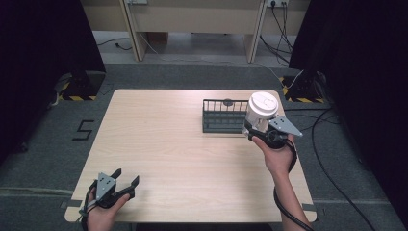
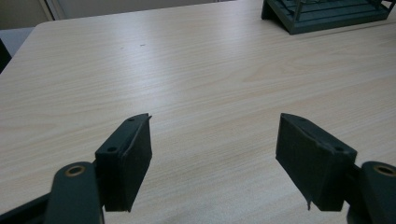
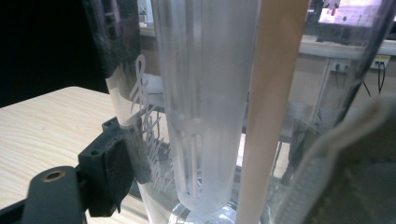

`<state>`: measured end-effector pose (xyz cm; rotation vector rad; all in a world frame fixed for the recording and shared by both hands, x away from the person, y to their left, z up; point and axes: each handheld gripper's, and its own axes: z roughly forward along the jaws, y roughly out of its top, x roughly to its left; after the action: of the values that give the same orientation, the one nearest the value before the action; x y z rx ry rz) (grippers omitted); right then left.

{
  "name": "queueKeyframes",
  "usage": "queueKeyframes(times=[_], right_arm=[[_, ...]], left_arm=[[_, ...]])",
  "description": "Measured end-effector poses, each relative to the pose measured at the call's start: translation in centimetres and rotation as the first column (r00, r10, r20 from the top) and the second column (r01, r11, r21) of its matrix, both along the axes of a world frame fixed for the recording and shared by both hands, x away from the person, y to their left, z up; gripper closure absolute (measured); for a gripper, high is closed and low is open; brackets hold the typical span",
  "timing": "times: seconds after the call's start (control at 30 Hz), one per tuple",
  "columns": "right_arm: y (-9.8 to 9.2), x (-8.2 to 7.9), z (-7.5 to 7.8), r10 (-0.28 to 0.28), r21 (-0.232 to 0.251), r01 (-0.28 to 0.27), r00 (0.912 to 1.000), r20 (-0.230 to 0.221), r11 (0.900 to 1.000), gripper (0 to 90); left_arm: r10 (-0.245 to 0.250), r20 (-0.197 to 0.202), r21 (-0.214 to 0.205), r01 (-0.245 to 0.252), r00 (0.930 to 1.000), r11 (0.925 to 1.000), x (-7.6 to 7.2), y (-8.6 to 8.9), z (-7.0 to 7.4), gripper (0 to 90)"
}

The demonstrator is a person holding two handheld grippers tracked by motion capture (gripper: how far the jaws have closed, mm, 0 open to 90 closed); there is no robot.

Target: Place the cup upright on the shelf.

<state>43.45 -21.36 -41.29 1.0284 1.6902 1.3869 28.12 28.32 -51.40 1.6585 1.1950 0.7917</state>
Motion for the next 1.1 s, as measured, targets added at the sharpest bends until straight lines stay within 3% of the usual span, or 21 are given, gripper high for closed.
queueKeyframes(times=[1.1], right_arm=[[1.8,2.7,1.8,-0.008,0.016,0.008,0.9999,0.009,0.9998,18.6]], left_arm=[[0.002,-0.001,-0.008,-0.003,1.0,1.0,0.0,0.1,0.0,26.5]])
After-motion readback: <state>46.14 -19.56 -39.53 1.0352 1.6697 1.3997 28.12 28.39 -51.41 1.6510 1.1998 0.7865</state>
